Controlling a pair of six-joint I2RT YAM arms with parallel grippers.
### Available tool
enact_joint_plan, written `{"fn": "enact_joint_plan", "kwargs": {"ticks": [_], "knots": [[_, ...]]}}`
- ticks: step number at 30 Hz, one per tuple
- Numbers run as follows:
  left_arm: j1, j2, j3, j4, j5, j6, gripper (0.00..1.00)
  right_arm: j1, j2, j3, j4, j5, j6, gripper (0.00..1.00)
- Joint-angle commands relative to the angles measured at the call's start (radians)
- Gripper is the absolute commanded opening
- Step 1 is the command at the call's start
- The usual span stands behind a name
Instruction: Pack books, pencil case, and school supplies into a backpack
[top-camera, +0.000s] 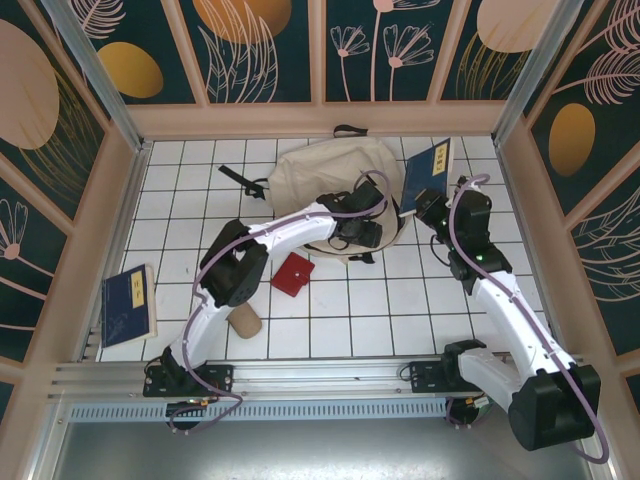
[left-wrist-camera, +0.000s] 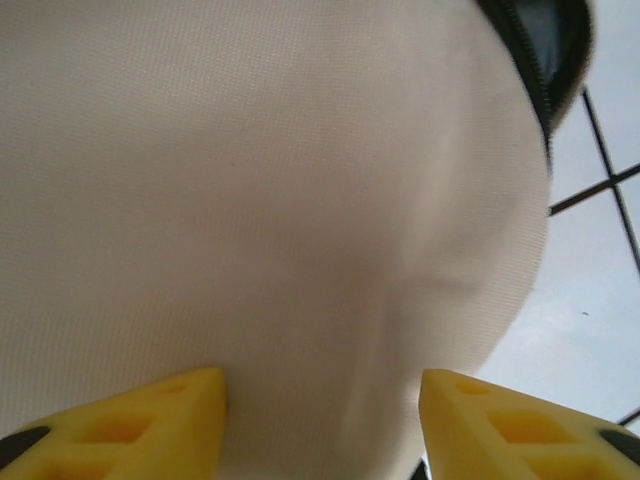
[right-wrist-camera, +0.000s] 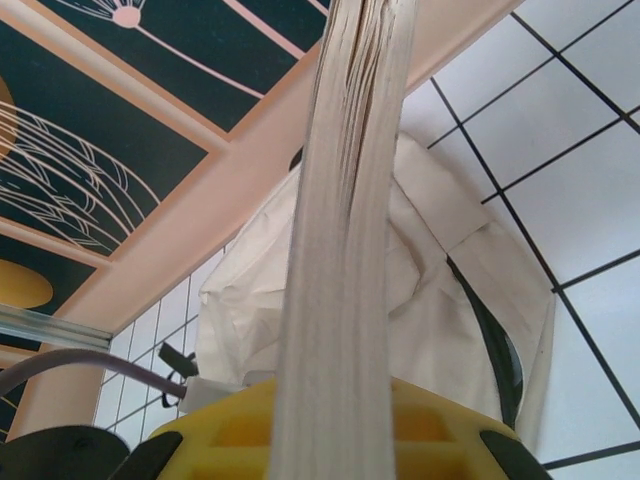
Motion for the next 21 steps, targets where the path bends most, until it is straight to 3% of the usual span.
{"fn": "enact_joint_plan", "kwargs": {"ticks": [1,4,10,14,21], "knots": [[0.000,0.063,0.068,-0.102,-0.038,0.062,0.46,-0.008,-0.024,-0.009,0.024,-0.012,-0.010,0.00],[0.000,0.080,0.093,-0.122,-0.059,0.074,0.40,-0.009,-0.032,-0.015,0.025,-0.021,-0.013,0.00],[0.000,0.071,0.129,-0.134,-0.127,0.082,0.12,-0.009,-0.051,-0.018,0.007,-0.016,-0.016,0.00],[0.000,0.024,0.146,-0.122,-0.178,0.088,0.02,-0.010,-0.063,-0.015,-0.031,-0.011,-0.020,0.00],[0.007,-0.083,0.156,-0.083,-0.216,0.167,0.00,-0.013,-0.109,0.035,-0.210,0.059,-0.069,0.00]]}}
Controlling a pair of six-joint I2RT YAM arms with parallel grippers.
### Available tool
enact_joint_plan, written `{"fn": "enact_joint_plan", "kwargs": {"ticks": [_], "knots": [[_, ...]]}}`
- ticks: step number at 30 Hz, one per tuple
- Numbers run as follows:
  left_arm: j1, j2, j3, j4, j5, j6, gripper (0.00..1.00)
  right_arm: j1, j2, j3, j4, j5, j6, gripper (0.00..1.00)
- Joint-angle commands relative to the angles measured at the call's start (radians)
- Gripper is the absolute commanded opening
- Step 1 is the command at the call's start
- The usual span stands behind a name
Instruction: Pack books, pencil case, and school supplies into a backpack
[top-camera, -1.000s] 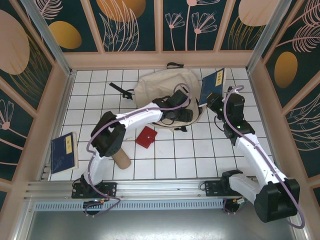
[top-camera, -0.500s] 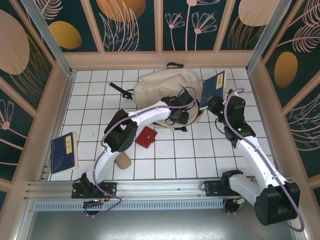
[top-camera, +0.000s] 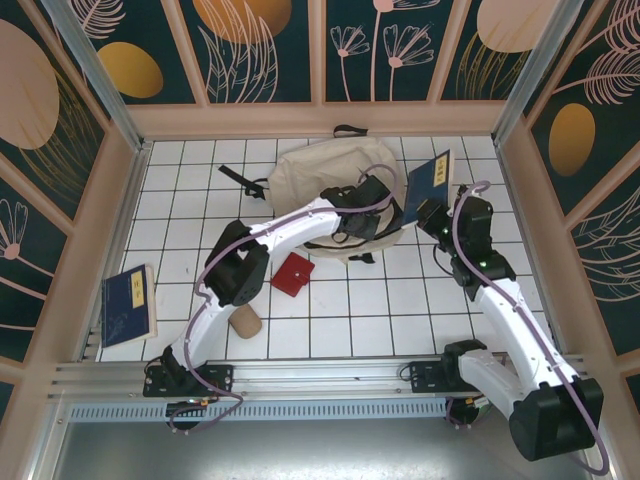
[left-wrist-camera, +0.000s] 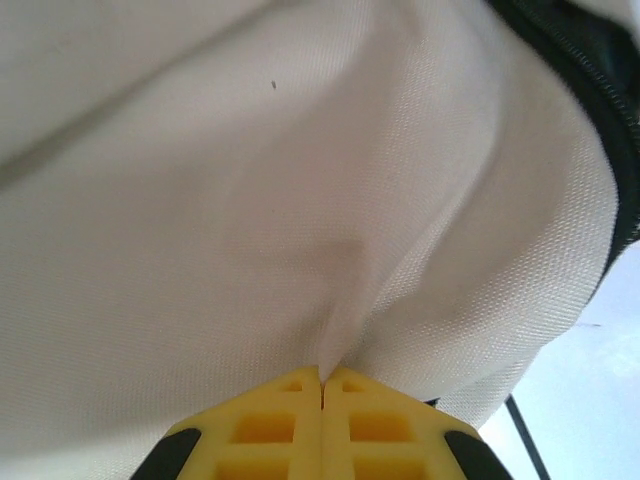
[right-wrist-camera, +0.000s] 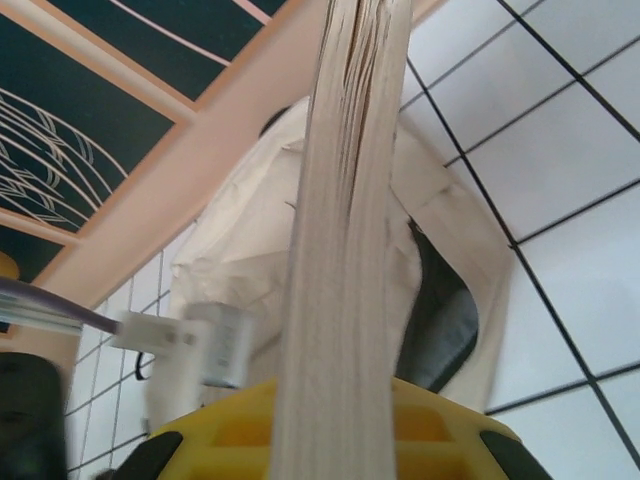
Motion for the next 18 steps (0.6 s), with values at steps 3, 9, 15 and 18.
{"fn": "enact_joint_plan", "kwargs": {"ticks": [3,9,15,18], "knots": [[0.027,-0.133,0.031,0.046,-0.090,0.087,0.00,-0.010,-0.051,0.064,-0.137,0.076,-0.068,0.00],[0.074,-0.203,0.007,0.158,-0.102,0.069,0.00,-0.006,-0.048,0.052,-0.176,-0.079,-0.029,0.00],[0.092,-0.255,-0.027,0.293,-0.114,0.051,0.00,0.035,-0.047,0.003,-0.086,-0.291,0.061,0.00],[0.092,-0.279,-0.036,0.350,-0.062,0.060,0.00,0.104,-0.039,-0.032,-0.016,-0.282,0.129,0.00]]}}
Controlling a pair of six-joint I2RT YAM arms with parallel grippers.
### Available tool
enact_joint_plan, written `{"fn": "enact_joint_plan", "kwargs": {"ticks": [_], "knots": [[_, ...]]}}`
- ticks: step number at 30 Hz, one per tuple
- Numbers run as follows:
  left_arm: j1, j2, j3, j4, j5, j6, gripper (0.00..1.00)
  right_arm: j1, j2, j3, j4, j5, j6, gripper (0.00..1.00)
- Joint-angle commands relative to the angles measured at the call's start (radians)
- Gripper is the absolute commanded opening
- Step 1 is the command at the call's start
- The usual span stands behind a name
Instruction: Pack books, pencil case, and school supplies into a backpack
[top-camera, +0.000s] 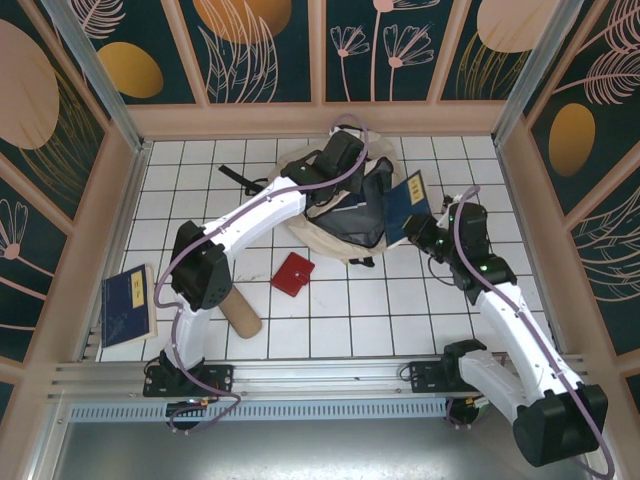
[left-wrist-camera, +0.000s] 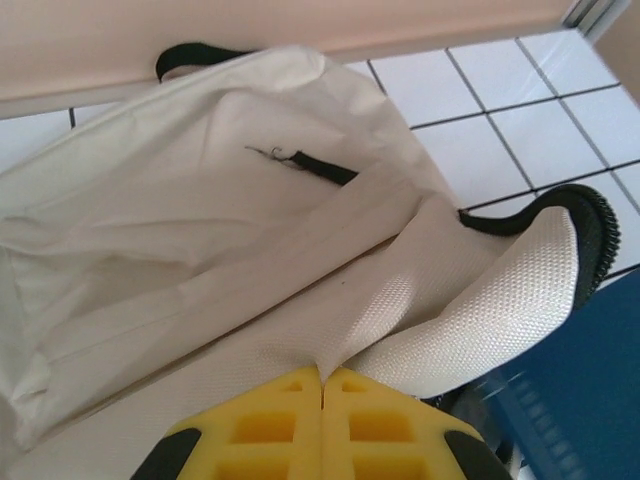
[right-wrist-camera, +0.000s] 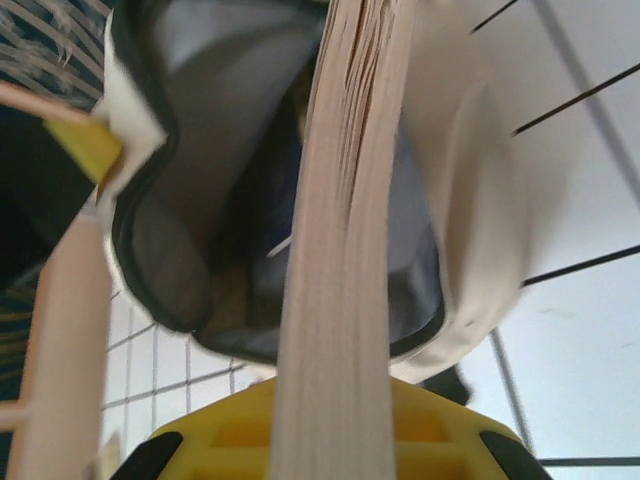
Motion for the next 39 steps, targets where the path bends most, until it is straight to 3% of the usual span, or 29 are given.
{"fn": "enact_joint_plan", "kwargs": {"ticks": [1,7,18,31,39], "knots": [[-0.005,-0.075,-0.005,0.140,0.038,0.021,0.00,0.076,-0.007,-0.033,0.125,-0.041,0.099,0.00],[-0.006,-0.082,0.019,0.136,0.131,0.047,0.00,0.225,0.077,-0.063,0.315,0.097,0.158,0.00],[-0.005,-0.088,0.019,0.139,0.082,0.031,0.00,0.219,0.386,-0.043,0.762,0.062,0.207,0.00],[-0.005,-0.099,0.059,0.122,0.005,0.003,0.00,0.192,0.803,0.180,0.936,0.035,0.241,0.00],[-0.004,-0.090,0.068,0.119,0.039,-0.015,0.00,0.180,0.972,0.234,1.111,0.043,0.319,0.00]]}}
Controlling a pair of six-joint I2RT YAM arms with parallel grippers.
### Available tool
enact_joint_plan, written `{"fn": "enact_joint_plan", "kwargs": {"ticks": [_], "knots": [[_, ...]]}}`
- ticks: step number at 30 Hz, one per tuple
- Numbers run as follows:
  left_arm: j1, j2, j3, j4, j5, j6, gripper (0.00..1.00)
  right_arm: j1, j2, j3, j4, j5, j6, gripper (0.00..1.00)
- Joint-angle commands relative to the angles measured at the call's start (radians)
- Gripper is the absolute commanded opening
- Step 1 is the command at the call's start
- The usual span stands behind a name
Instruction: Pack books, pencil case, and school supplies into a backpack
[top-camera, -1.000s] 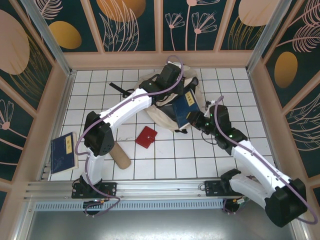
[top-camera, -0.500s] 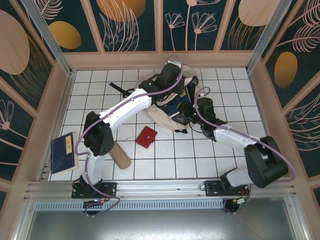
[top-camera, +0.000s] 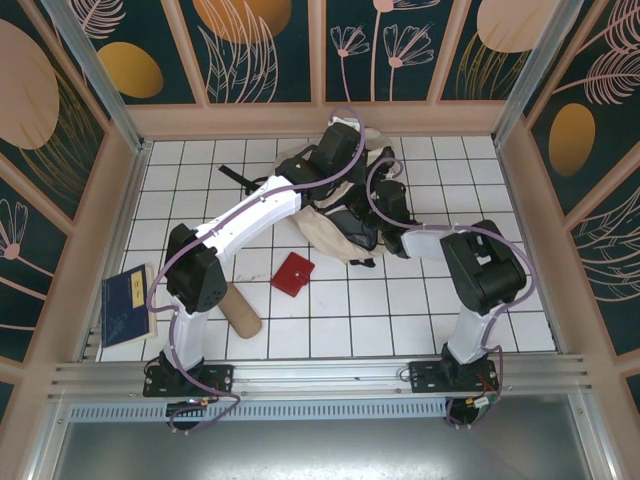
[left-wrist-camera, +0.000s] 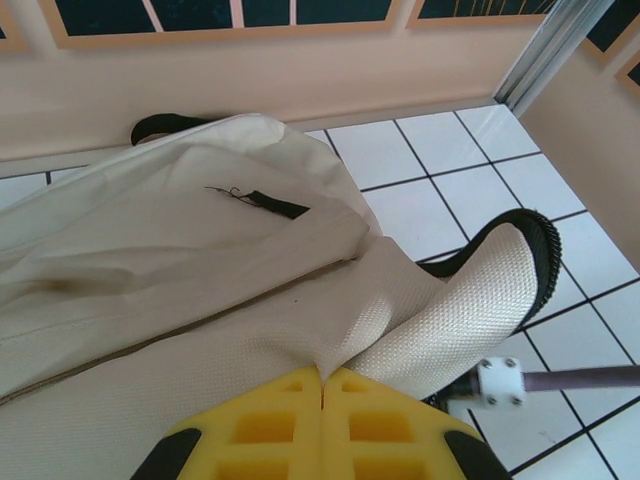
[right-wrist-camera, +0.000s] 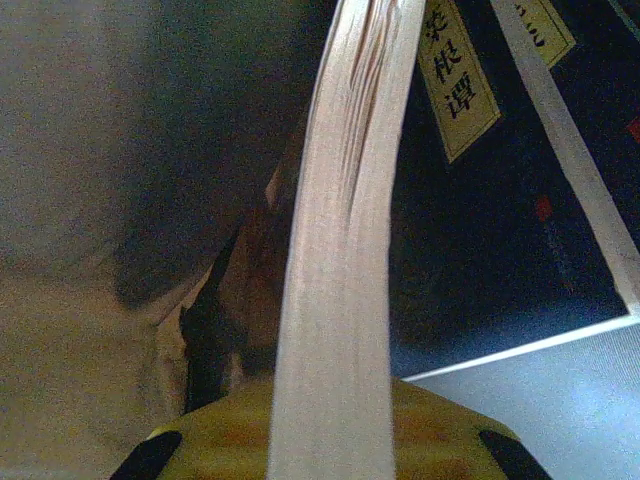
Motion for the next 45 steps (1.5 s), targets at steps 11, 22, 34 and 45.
{"fn": "enact_joint_plan", "kwargs": {"ticks": [11,22,34,45], "knots": [[-0.003,-0.060,0.012,0.023,0.041,-0.038,0.00,-0.015,0.193,0.240,-0.018,0.059,0.092,0.11],[-0.002,-0.021,0.088,-0.038,0.005,-0.058,0.00,-0.012,0.088,0.144,-0.074,0.056,0.119,0.73],[0.014,0.007,0.147,-0.045,0.006,-0.055,0.00,-0.018,-0.187,0.004,-0.392,0.123,0.100,0.80],[0.044,-0.009,0.096,-0.076,0.081,-0.076,0.48,-0.016,-0.547,-0.209,-0.535,0.315,0.126,0.76]]}}
